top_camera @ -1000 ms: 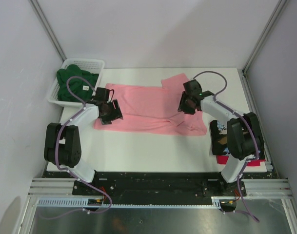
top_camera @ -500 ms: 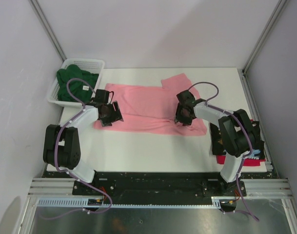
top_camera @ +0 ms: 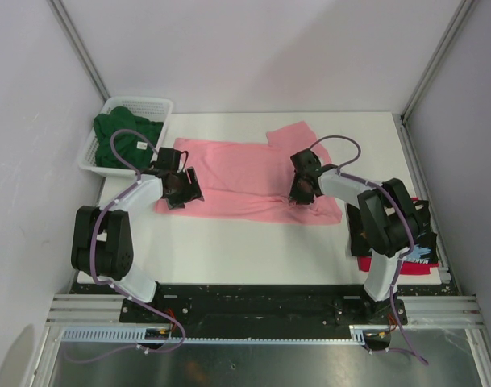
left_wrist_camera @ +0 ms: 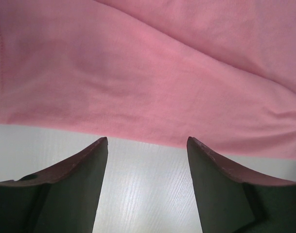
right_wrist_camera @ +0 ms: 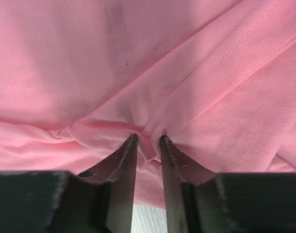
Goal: Fold and stack the t-shirts
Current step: Fold the flattened tshirt in 1/3 of the way
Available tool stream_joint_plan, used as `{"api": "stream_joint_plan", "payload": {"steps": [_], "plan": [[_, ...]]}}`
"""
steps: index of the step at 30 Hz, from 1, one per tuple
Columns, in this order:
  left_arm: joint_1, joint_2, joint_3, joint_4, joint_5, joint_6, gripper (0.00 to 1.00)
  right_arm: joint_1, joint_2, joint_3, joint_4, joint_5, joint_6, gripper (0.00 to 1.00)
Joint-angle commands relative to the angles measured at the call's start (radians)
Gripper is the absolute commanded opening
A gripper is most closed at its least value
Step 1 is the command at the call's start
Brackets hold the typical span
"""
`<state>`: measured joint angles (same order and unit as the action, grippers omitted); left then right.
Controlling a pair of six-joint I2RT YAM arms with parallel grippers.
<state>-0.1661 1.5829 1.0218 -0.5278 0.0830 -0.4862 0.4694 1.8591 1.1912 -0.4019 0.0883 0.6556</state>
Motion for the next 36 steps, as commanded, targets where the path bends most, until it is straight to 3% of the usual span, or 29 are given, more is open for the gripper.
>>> {"api": "stream_joint_plan", "payload": {"steps": [1,5,10,16,24,31,36], "plan": [[-0.003,-0.042,-0.007,0.015,0.002,0.030,0.70,0.005,0.010,0.029,0.032,0.013,0.002,0.25],[-0.003,-0.042,-0.010,0.015,-0.001,0.030,0.70,0.005,0.050,0.110,-0.003,0.022,-0.019,0.13],[-0.003,-0.041,-0.012,0.014,0.000,0.031,0.70,0.008,0.133,0.244,-0.062,0.038,-0.052,0.11],[-0.003,-0.037,-0.013,0.014,0.005,0.034,0.70,0.032,0.246,0.426,-0.146,0.088,-0.098,0.28],[-0.005,-0.035,-0.014,0.015,0.005,0.038,0.70,0.048,0.335,0.550,-0.173,0.104,-0.155,0.50],[-0.004,-0.028,-0.016,0.024,0.010,0.035,0.69,0.030,0.209,0.508,-0.149,0.100,-0.191,0.70],[-0.006,-0.031,-0.020,0.027,0.012,0.035,0.69,-0.033,0.032,0.358,-0.150,0.099,-0.165,0.67]]}}
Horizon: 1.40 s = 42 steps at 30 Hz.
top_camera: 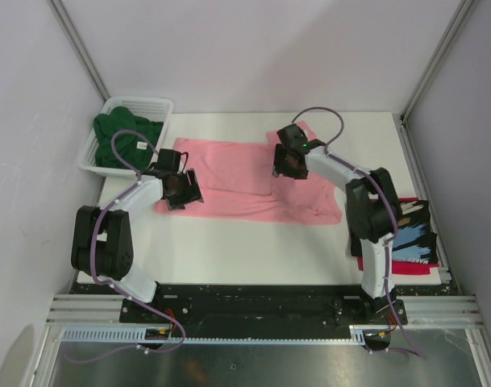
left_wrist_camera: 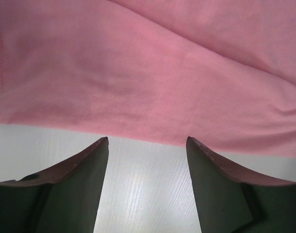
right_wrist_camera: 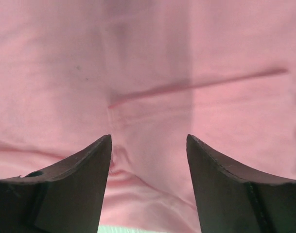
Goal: Fold and stack the t-shirts
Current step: Fold the flattened tshirt in 1/3 of the way
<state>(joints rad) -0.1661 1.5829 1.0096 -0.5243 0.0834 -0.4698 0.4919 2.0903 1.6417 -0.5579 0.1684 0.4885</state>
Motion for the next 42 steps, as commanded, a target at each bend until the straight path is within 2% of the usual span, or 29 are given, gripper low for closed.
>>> {"api": "stream_joint_plan", "payload": {"steps": [1,6,8,18,26,32,42], "plan": [[-0.006,-0.031,-0.010,0.024,0.012,0.019,0.69,-0.076,-0.244,-0.150,0.017,0.011,0.012,0.63],[-0.006,-0.028,-0.014,0.026,0.013,0.014,0.70,-0.162,-0.424,-0.391,0.043,-0.023,0.033,0.38],[-0.007,-0.028,-0.015,0.029,0.012,0.010,0.70,-0.175,-0.465,-0.450,0.042,-0.023,0.027,0.33],[-0.007,-0.023,-0.024,0.032,0.010,0.005,0.70,-0.192,-0.469,-0.596,0.096,-0.065,0.003,0.28],[-0.007,-0.019,-0.025,0.033,0.008,0.004,0.70,-0.179,-0.429,-0.636,0.123,-0.068,-0.013,0.39],[-0.007,-0.011,-0.022,0.033,0.009,0.005,0.70,-0.163,-0.401,-0.638,0.136,-0.050,-0.016,0.39],[-0.007,-0.008,-0.022,0.032,0.004,0.006,0.70,-0.162,-0.400,-0.639,0.124,-0.001,0.003,0.17]]}}
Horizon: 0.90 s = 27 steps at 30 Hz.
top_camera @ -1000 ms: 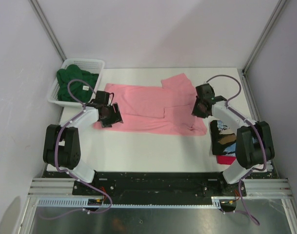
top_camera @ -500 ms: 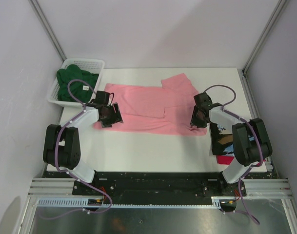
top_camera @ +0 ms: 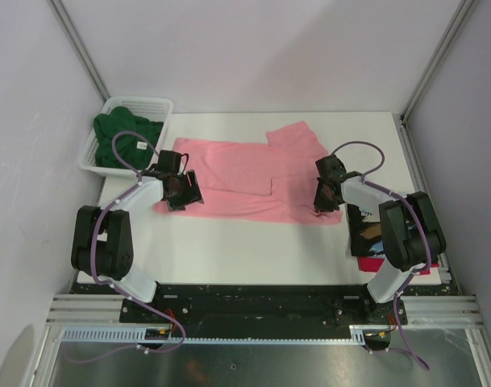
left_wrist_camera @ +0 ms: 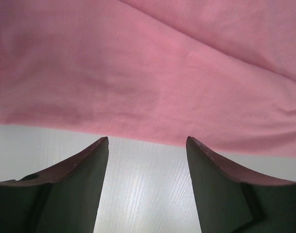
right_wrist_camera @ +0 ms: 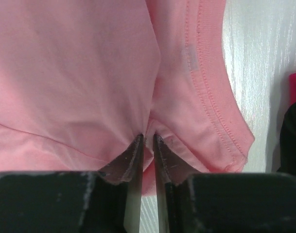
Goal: Fold and stack the t-shirts
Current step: Fold the flattened tshirt in 1/3 of the way
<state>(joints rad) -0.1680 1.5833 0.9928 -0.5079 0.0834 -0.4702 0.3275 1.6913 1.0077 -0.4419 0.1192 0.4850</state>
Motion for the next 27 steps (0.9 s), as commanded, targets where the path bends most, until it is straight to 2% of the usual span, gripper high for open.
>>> {"api": "stream_joint_plan", "payload": {"steps": [1,6,10,13,27], "plan": [[-0.005,-0.007,-0.004,0.016,0.004,0.007,0.70,0.002,-0.006,-0.005,0.004,0.055,0.010,0.15],[-0.005,-0.006,-0.003,0.016,-0.001,0.007,0.70,0.001,-0.042,-0.005,-0.019,0.087,0.025,0.11],[-0.005,-0.002,-0.005,0.017,-0.001,0.007,0.70,0.002,-0.060,-0.004,-0.031,0.095,0.025,0.24],[-0.006,-0.001,-0.005,0.016,0.000,0.006,0.69,-0.002,-0.055,-0.005,-0.030,0.103,0.017,0.28],[-0.005,-0.006,-0.010,0.016,-0.002,0.008,0.69,-0.007,0.006,-0.007,0.020,0.062,-0.010,0.25]]}}
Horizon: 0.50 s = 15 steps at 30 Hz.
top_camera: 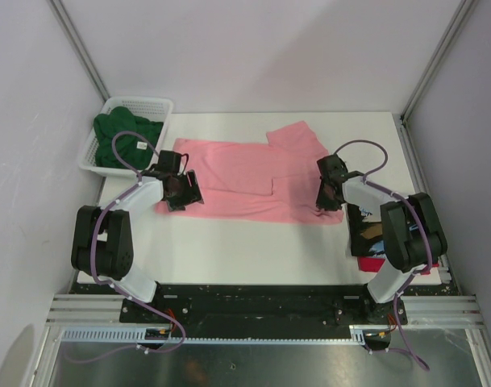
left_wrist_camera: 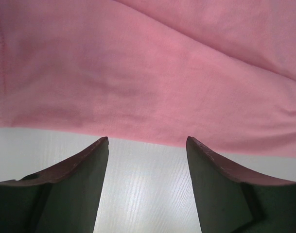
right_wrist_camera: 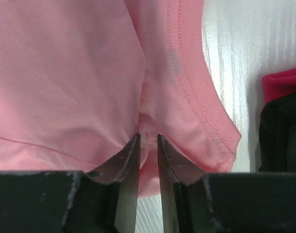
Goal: Fold and stack the t-shirts
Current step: Fold the flattened tshirt in 1/3 of the way
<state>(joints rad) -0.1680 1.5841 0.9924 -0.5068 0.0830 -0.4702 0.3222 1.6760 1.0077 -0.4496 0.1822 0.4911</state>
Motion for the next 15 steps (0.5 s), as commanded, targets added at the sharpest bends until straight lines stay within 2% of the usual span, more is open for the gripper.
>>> {"api": "stream_joint_plan", "payload": {"steps": [1,7,15], "plan": [[-0.006,-0.007,-0.009,0.016,-0.002,0.007,0.69,-0.002,0.025,-0.007,0.033,-0.004,-0.017,0.25],[-0.005,-0.004,-0.012,0.014,-0.005,0.006,0.69,-0.002,0.035,-0.006,0.053,-0.015,-0.014,0.23],[-0.006,-0.001,-0.013,0.013,-0.013,0.007,0.70,-0.002,-0.031,-0.005,-0.023,0.076,0.013,0.04]]}}
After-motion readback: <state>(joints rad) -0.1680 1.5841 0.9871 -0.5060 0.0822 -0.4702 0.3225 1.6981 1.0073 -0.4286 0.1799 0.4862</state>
